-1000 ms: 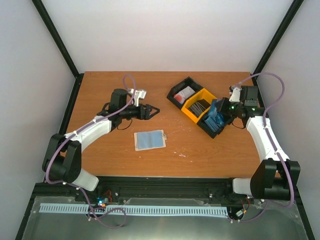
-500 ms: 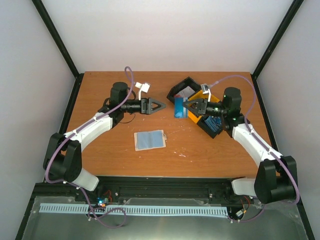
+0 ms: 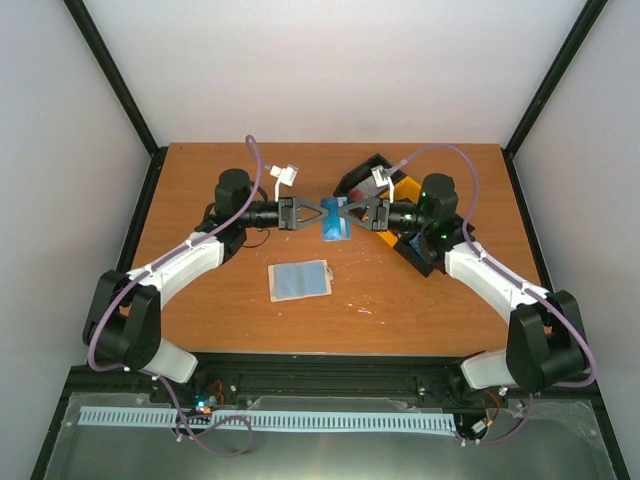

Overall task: Put the credit cards into the card holder
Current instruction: Pick up the credit card from the storage box.

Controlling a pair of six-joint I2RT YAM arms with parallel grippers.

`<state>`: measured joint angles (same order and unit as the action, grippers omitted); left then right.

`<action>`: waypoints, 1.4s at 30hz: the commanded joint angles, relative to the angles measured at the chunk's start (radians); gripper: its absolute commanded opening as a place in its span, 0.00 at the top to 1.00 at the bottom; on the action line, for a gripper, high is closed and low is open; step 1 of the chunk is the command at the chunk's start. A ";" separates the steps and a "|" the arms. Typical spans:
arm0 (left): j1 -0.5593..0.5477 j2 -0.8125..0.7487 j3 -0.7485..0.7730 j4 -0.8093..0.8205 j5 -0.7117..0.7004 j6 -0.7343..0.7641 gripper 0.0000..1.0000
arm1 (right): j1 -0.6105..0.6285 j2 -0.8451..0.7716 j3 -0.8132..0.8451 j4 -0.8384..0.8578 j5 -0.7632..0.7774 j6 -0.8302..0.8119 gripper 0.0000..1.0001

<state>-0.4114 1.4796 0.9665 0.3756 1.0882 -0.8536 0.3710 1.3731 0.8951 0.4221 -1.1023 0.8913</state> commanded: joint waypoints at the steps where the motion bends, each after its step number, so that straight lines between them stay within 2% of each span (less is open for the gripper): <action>1: -0.012 -0.035 -0.010 0.099 0.029 -0.033 0.51 | 0.023 0.026 0.032 0.064 0.025 0.010 0.97; 4: -0.012 -0.039 -0.012 0.119 0.043 -0.036 0.63 | 0.030 0.035 0.051 0.032 0.037 -0.018 0.97; 10: -0.013 -0.051 -0.016 0.151 0.068 -0.027 0.98 | 0.036 0.041 0.089 -0.041 0.061 -0.076 0.91; 12: -0.013 -0.060 -0.008 0.131 0.068 0.006 0.99 | 0.035 0.037 0.094 -0.066 0.061 -0.100 0.85; 18: -0.010 -0.089 0.033 0.040 0.065 0.110 0.99 | 0.035 0.004 0.085 -0.168 0.044 -0.186 0.57; 21: -0.008 -0.091 0.049 0.021 0.069 0.125 0.99 | 0.037 0.002 0.083 -0.198 -0.031 -0.221 0.52; 26: 0.013 -0.079 0.090 -0.043 0.079 0.149 0.99 | 0.056 -0.014 0.104 -0.230 -0.073 -0.267 0.56; 28: 0.019 -0.076 0.100 -0.049 0.086 0.148 0.99 | 0.064 -0.008 0.122 -0.253 -0.053 -0.279 0.69; 30: 0.029 -0.076 0.108 -0.069 0.092 0.155 0.99 | 0.064 0.007 0.134 -0.243 -0.038 -0.262 0.87; 31: 0.036 -0.076 0.109 -0.079 0.097 0.156 0.99 | 0.065 0.011 0.135 -0.231 -0.024 -0.250 0.94; 32: 0.047 -0.077 0.107 -0.087 0.104 0.155 0.94 | 0.065 0.013 0.134 -0.207 -0.018 -0.233 0.97; 35: 0.087 -0.100 0.089 -0.107 0.128 0.150 0.65 | 0.061 0.011 0.133 -0.138 -0.014 -0.193 0.97; 38: 0.106 -0.130 0.065 -0.123 0.148 0.168 0.45 | 0.061 0.026 0.142 -0.024 -0.052 -0.106 0.97; 42: 0.106 -0.115 0.077 -0.168 0.191 0.191 0.39 | 0.066 0.063 0.165 0.053 -0.090 -0.040 0.97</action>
<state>-0.3065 1.3766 1.0218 0.2531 1.2125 -0.7033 0.4316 1.4044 1.0172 0.3470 -1.1519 0.7700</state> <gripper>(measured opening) 0.600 0.030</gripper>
